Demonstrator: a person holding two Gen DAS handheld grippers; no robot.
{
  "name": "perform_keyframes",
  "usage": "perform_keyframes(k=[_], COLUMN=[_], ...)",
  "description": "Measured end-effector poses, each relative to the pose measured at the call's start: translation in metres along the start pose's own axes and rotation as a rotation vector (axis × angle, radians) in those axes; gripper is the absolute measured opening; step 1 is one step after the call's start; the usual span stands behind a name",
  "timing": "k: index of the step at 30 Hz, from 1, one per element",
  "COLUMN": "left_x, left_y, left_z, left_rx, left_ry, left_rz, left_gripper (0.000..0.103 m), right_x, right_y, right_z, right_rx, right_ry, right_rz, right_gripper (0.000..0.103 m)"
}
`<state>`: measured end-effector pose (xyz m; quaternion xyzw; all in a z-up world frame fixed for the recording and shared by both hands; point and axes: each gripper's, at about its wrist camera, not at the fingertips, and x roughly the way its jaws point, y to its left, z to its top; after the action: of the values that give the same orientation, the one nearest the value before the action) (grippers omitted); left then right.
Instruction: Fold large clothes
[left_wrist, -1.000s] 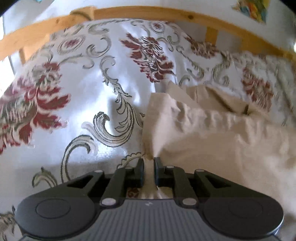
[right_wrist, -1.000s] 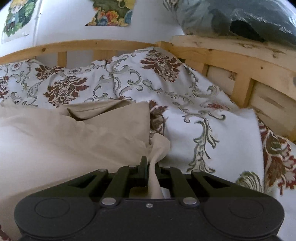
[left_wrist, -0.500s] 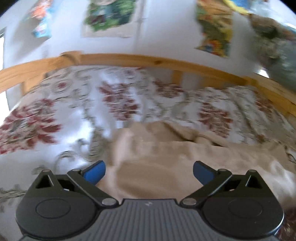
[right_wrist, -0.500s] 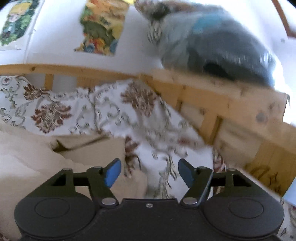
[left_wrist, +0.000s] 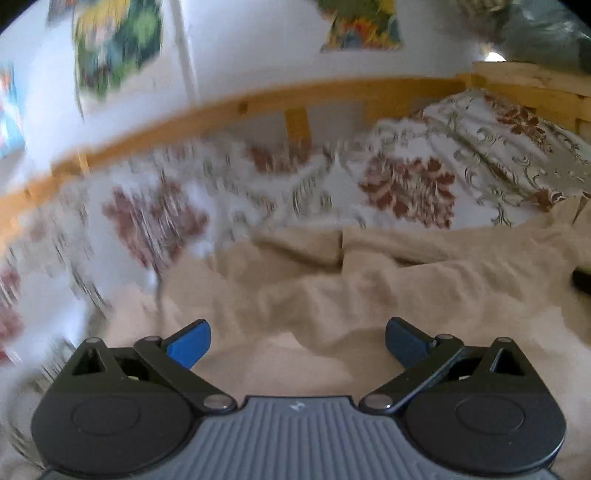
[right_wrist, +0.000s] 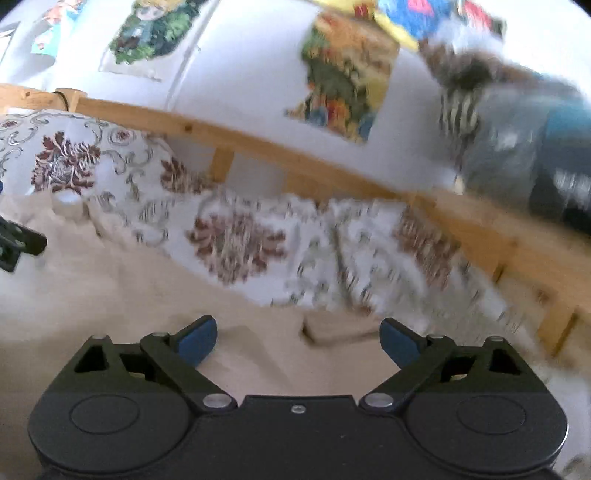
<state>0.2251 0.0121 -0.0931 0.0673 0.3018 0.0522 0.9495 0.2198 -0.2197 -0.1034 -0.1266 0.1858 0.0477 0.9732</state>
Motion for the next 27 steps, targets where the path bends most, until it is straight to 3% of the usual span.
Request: perform_keyframes(k=[2,4,9,11,15,19,23,27], left_x=[0.016,0.023,0.000,-0.018,-0.055,-0.062,-0.050,-0.034], left_y=[0.009,0.014,0.016,0.016,0.008,-0.008,-0.028,-0.019], left_z=[-0.002,-0.002,-0.006,-0.005,-0.008,-0.014,-0.020,-0.023], left_rx=[-0.085,-0.100,-0.067,-0.055,-0.087,-0.110,0.011,-0.038], left_ry=[0.067,0.089,0.036,0.010,-0.051,-0.013,-0.012,-0.001], left_rz=[-0.044,-0.068,-0.025,-0.014,-0.063,-0.123,-0.028,-0.047], left_gripper=[0.103,0.103,0.102,0.102,0.102,0.103,0.103,0.103], right_x=[0.017,0.018,-0.007,-0.022,-0.052,-0.054,-0.034,-0.016], right_y=[-0.008,-0.010,-0.023,-0.028,-0.046,-0.067,-0.069,-0.064], right_z=[-0.003,-0.006,-0.007,-0.001,0.004,-0.008,-0.038,-0.050], right_rx=[0.055,0.075,0.129,0.089,0.054,0.098,0.063,0.037], right_ry=[0.063,0.070,-0.005,-0.022,-0.018,0.016,0.089,0.154], right_rz=[0.042,0.059,0.097,0.005,-0.225,-0.387,-0.409,-0.395], right_gripper=[0.098,0.099,0.097,0.098,0.102,0.102,0.102,0.102])
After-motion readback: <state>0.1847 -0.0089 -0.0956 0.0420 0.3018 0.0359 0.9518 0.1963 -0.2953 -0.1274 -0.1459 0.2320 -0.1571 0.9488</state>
